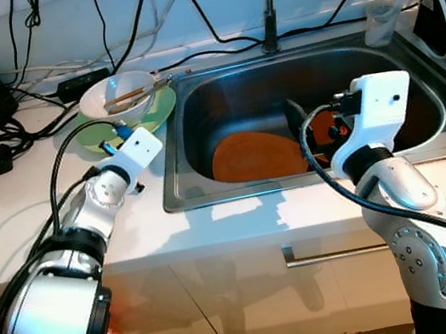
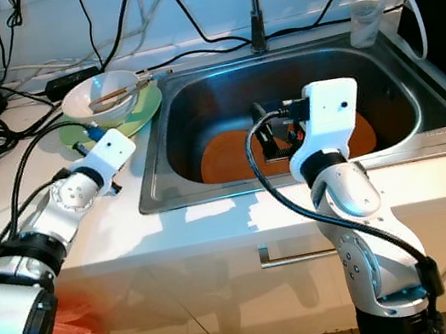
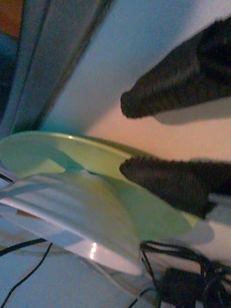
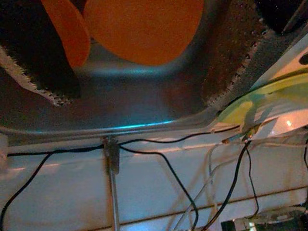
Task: Kitchen organization
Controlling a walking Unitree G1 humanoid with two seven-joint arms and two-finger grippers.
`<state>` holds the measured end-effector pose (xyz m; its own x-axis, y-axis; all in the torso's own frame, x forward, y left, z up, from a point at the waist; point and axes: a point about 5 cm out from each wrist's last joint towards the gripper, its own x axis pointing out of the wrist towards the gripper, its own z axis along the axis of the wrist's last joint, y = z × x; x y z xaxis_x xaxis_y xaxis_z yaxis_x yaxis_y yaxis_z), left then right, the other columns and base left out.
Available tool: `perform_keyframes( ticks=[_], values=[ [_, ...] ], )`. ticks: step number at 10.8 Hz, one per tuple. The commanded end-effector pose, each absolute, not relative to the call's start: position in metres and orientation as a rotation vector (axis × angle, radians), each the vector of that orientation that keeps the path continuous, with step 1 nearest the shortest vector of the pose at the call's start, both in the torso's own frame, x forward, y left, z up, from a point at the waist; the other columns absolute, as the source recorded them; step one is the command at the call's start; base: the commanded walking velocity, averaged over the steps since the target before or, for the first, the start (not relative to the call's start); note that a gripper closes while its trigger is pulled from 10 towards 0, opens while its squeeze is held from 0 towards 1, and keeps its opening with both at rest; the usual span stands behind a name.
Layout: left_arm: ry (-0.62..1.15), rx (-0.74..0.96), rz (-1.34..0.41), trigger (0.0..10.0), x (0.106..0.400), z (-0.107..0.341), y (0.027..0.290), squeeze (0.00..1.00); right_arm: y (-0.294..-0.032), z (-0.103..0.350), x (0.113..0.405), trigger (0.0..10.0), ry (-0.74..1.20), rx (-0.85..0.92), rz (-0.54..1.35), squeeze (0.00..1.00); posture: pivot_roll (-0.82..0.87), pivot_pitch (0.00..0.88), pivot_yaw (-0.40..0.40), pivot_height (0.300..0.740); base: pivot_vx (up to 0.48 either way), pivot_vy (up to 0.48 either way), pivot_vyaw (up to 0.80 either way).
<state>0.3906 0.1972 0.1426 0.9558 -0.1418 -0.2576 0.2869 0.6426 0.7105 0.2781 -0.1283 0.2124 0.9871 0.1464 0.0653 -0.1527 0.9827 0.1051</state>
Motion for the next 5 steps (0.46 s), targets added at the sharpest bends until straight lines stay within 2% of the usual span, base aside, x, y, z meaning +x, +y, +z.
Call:
perform_keyframes(
  ticks=[1,5],
  values=[
    [0.254,0.806,-0.269,10.0,0.3823,0.1240,0.2009,1.00,-0.1236,0.2151,0.2813,10.0,-0.070,0.114,0.175,0.00,-0.12,0.000,0.099,0.740,0.000,0.000,0.00],
    [0.173,0.532,-0.225,10.0,0.3762,0.1189,0.1986,1.00,-0.1236,0.2164,0.2887,10.0,-0.108,0.129,0.156,0.00,-0.10,0.000,0.138,0.740,0.000,0.000,0.00]
  ],
)
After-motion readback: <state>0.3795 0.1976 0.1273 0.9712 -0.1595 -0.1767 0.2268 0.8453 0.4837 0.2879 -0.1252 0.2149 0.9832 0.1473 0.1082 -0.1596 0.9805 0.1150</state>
